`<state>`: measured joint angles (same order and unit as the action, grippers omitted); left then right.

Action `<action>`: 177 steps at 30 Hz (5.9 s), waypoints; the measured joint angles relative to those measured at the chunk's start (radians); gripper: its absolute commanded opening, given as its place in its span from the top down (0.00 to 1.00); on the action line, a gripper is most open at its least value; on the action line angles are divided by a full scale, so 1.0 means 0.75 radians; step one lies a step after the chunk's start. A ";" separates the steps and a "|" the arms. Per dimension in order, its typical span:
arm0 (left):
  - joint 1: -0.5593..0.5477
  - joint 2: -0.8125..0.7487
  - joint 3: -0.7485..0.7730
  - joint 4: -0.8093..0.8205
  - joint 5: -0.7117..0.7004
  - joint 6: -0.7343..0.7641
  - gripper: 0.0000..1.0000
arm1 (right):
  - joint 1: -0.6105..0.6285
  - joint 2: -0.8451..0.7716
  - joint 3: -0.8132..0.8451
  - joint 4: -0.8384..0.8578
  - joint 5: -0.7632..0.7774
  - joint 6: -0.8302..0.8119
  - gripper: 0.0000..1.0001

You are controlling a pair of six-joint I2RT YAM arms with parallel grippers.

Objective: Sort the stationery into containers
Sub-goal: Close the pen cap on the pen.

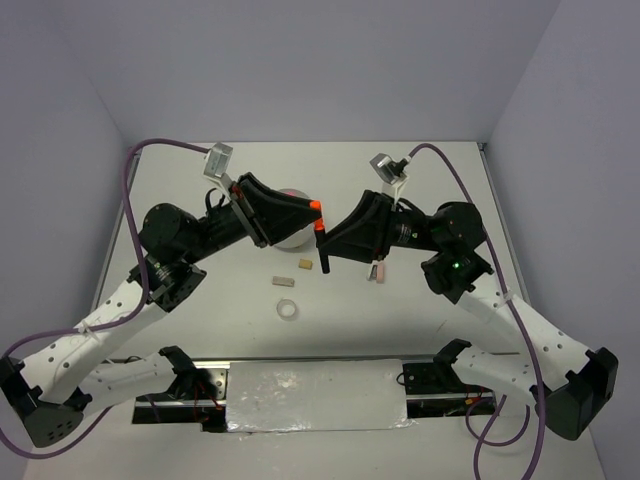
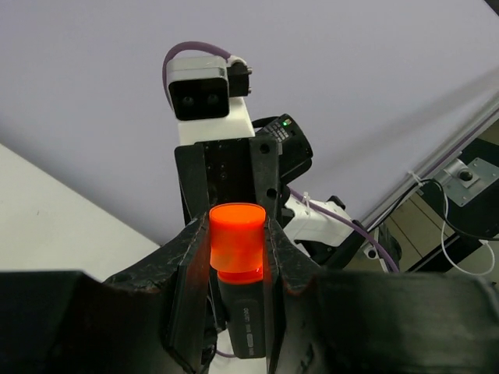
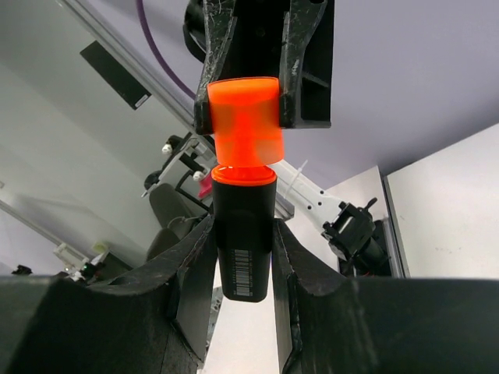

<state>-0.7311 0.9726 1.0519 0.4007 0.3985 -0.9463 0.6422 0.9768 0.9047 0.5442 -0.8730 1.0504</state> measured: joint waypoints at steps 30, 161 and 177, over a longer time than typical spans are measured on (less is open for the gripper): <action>-0.067 -0.040 0.058 -0.051 -0.037 0.121 0.28 | 0.013 0.173 0.508 -0.453 -0.029 -0.440 1.00; 0.033 0.086 0.421 -0.318 0.044 0.345 1.00 | 0.031 0.338 0.814 -0.892 -0.192 -0.739 1.00; -0.033 -0.015 0.279 0.020 -0.202 0.256 1.00 | 0.048 0.672 1.372 -1.062 -0.419 -0.737 1.00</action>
<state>-0.7559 0.9615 1.2610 0.4156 0.2470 -0.7540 0.6785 1.4807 1.9335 -0.2523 -1.1873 0.4976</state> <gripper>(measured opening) 0.301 0.240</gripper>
